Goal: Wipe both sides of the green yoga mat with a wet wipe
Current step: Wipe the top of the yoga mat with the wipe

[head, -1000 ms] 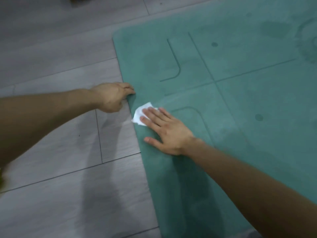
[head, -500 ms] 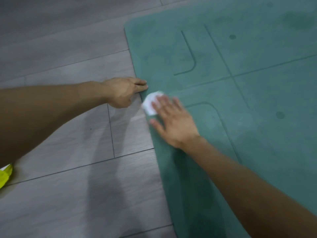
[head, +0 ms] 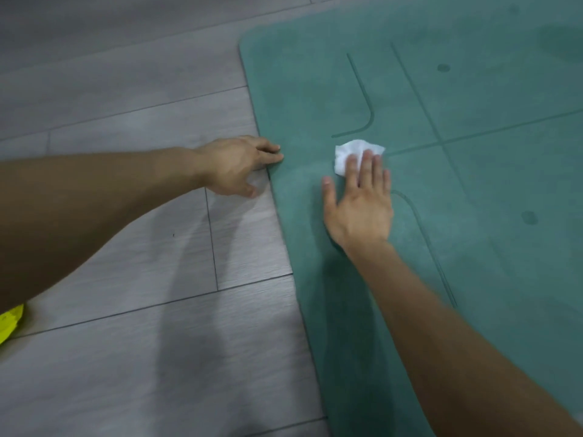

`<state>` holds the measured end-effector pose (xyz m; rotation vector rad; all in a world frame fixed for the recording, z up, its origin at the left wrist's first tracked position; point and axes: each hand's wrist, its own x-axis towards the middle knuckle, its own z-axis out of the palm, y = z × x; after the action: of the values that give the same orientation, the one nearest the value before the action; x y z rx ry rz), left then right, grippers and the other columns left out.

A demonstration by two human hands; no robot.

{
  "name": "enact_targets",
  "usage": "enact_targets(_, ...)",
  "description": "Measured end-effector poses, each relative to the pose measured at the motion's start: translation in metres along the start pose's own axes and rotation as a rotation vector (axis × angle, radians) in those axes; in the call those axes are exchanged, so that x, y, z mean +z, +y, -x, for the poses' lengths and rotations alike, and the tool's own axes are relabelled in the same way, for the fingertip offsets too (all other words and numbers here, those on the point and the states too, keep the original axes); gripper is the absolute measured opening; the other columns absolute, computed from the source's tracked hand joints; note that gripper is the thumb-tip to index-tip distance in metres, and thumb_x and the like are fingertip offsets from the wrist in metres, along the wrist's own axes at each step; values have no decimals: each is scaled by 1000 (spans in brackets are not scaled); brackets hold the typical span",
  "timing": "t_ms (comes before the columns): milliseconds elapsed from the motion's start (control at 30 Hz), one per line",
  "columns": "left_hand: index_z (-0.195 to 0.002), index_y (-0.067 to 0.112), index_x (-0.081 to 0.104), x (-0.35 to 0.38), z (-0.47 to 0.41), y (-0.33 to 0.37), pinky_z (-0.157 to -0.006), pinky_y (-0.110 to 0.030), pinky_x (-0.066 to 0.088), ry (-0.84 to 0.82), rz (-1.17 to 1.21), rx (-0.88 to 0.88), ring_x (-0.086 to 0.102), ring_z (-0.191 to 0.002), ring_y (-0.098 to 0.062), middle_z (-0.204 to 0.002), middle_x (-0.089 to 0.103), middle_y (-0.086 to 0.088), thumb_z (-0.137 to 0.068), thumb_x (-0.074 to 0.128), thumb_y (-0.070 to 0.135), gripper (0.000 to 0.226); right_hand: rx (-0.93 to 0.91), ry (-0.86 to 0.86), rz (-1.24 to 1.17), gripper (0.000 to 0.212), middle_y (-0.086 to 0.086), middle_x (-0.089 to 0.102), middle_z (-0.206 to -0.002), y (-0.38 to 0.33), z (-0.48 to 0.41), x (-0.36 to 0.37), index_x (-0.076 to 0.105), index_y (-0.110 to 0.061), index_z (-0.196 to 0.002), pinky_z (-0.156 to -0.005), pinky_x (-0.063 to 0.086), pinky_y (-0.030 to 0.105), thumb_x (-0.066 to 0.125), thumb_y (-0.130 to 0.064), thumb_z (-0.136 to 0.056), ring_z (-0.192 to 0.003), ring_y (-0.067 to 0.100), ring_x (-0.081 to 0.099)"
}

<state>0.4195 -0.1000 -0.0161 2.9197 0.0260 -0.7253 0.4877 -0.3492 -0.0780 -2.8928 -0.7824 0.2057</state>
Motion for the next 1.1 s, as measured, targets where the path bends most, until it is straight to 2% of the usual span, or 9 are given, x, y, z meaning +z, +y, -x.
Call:
enact_targets(133, -163, 27, 37, -15, -2, 8, -114, -41, 44, -30, -28, -21, 38, -151, -21, -168, 33, 5, -82, 85, 29, 94, -624, -114, 40, 76, 8, 6, -176, -43, 25, 8, 18, -19, -168, -132, 0, 43, 11, -64, -107, -163, 22, -2)
enact_targets(300, -167, 27, 28, -13, 2, 14, -116, -33, 37, -68, -57, -48, 29, -155, -19, -172, 23, 5, -80, 83, 23, 103, -122, 15, 11, 75, 10, 12, -175, -4, -1, -1, 20, -15, -168, -132, 4, 45, 9, -59, -107, -163, 26, 7)
enact_targets(467, -166, 23, 30, -19, 4, 22, -116, -35, 38, -73, -87, -60, 34, -153, -22, -171, 26, 3, -83, 78, 20, 96, -763, -77, 14, 74, 7, 20, -174, -26, 42, 13, 31, -15, -165, -132, 10, 45, 26, -62, -108, -162, 23, 13)
enact_targets(633, -170, 23, 12, -12, 9, 28, -123, -33, 30, -138, -127, -93, 22, -159, -20, -177, 8, 5, -84, 78, 22, 108, -164, 7, 18, 79, 9, 12, -175, 18, 21, -5, 19, -15, -168, -132, 6, 45, 17, -64, -106, -163, 25, 8)
enact_targets(733, -170, 23, 9, -18, 9, 31, -123, -38, 35, -174, -173, -107, 27, -158, -23, -177, 4, 7, -84, 76, 22, 109, -674, -111, 71, 83, 6, 9, -176, 0, 55, 1, 20, -14, -168, -132, 8, 44, 22, -69, -105, -163, 20, 2)
enact_targets(800, -170, 20, 6, -19, 9, 37, -123, -40, 35, -201, -191, -124, 27, -158, -24, -177, 1, 5, -84, 74, 24, 109, -788, -78, 116, 79, 5, 16, -175, 12, 51, -1, 24, -16, -167, -132, 6, 43, 21, -66, -106, -163, 19, 5)
enact_targets(900, -170, 16, 6, -13, 16, 50, -126, -36, 29, -192, -206, -128, 20, -160, -24, -177, 0, -2, -88, 70, 24, 105, -220, 5, 78, 87, 13, 19, -174, 36, 18, -18, 24, -10, -166, -132, 4, 43, 8, -67, -103, -163, 24, 6)
enact_targets(933, -169, 16, 9, -9, 20, 53, -126, -36, 29, -162, -205, -108, 21, -160, -25, -177, 3, -4, -88, 68, 23, 101, -174, -27, 49, 89, 14, 16, -174, 34, 21, -18, 22, -8, -166, -132, 4, 43, 10, -69, -103, -163, 24, 4)
enact_targets(1100, -168, 16, 22, 16, 41, 63, -126, -37, 29, -34, -153, -1, 26, -158, -28, -175, 17, -11, -90, 65, 25, 89, -1015, -139, 85, 74, 7, 22, -173, 31, 78, -1, 31, -13, -165, -132, 9, 41, 32, -61, -108, -163, 21, 11)
